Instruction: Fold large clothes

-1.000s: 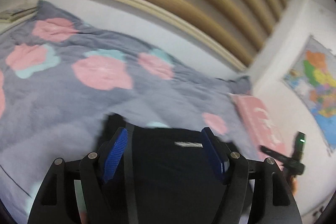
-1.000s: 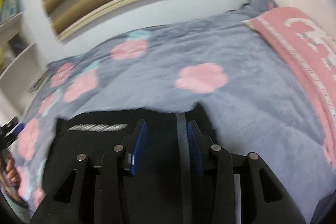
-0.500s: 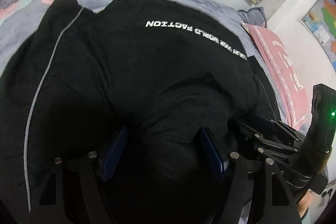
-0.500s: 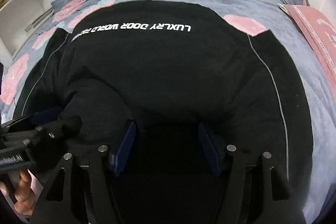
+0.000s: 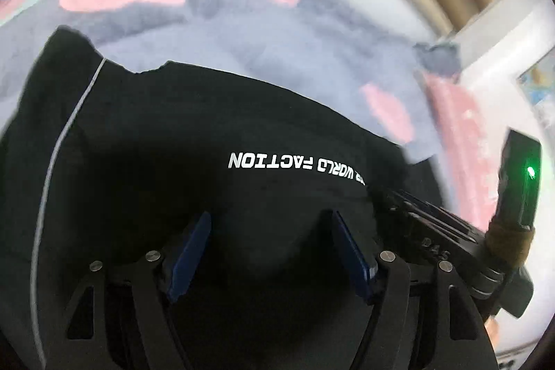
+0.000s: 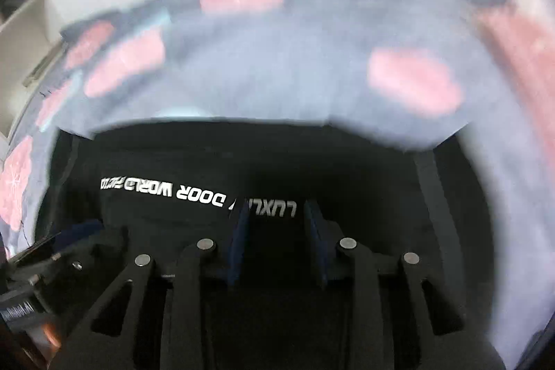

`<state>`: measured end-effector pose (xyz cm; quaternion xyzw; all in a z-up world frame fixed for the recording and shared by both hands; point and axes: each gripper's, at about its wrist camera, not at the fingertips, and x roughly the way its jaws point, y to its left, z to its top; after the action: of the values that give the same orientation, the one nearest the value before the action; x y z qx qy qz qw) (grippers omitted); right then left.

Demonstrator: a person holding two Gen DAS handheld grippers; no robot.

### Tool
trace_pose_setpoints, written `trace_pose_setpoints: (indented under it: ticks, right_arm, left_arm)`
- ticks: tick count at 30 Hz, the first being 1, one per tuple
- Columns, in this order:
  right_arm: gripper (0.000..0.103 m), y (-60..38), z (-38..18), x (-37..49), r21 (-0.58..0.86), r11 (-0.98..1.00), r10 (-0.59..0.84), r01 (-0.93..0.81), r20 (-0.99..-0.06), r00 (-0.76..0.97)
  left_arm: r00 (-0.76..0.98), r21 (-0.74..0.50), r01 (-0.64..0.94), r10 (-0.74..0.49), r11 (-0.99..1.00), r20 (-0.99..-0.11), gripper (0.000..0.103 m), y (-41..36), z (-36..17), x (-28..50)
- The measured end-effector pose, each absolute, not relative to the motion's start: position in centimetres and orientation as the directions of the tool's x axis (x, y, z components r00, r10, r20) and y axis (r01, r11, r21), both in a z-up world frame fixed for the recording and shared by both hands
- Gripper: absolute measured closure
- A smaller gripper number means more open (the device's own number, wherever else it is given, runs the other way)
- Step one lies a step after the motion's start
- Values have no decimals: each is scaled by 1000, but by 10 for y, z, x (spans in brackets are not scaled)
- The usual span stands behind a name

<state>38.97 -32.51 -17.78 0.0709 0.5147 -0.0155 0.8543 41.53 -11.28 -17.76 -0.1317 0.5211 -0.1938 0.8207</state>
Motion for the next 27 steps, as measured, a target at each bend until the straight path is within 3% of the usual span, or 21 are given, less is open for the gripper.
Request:
trace_pose_setpoints:
  ticks: [8,9,10,11,12,15,18,22,27]
  right_arm:
    - [66,-336,-177,386,152,984,82,94,-851,519]
    - [65,-337,-171,380,170,981,97,93,-847,522]
    - [57,-339,-160,366,206,974,126,92,-836,535]
    - [42,-341,-152,357,234,969,153,80,-820,552]
    - [38,-338,-139,340,241,969,164,58,-797,582]
    - [38,-321,-109,290,124,992,92,6,-769,633]
    - [37,-305,-96,245,125,991,131,-55,-758,638]
    - [37,-291,-111,220,84,996,87,-35,-787,611]
    - [38,-290,-179,233,109,994,105,-22,-860,500]
  left_arm:
    - [406,-388,174,-424,905,-810,30,-116,-175,411]
    - [408,-392,191,-436,900,-802,30,-112,-171,404]
    - [408,-414,215,-467,884,-784,30,-106,-162,391]
    - [409,-441,233,-499,867,-764,30,-103,-159,385]
    - [407,-480,258,-545,838,-733,30,-96,-151,371]
    - [409,-575,299,-646,762,-644,30,-70,-130,328]
    - [451,-568,324,-652,756,-610,30,-50,-119,290]
    - [477,-470,319,-568,823,-671,30,-51,-133,258]
    - [429,-435,277,-515,857,-742,30,-65,-186,265]
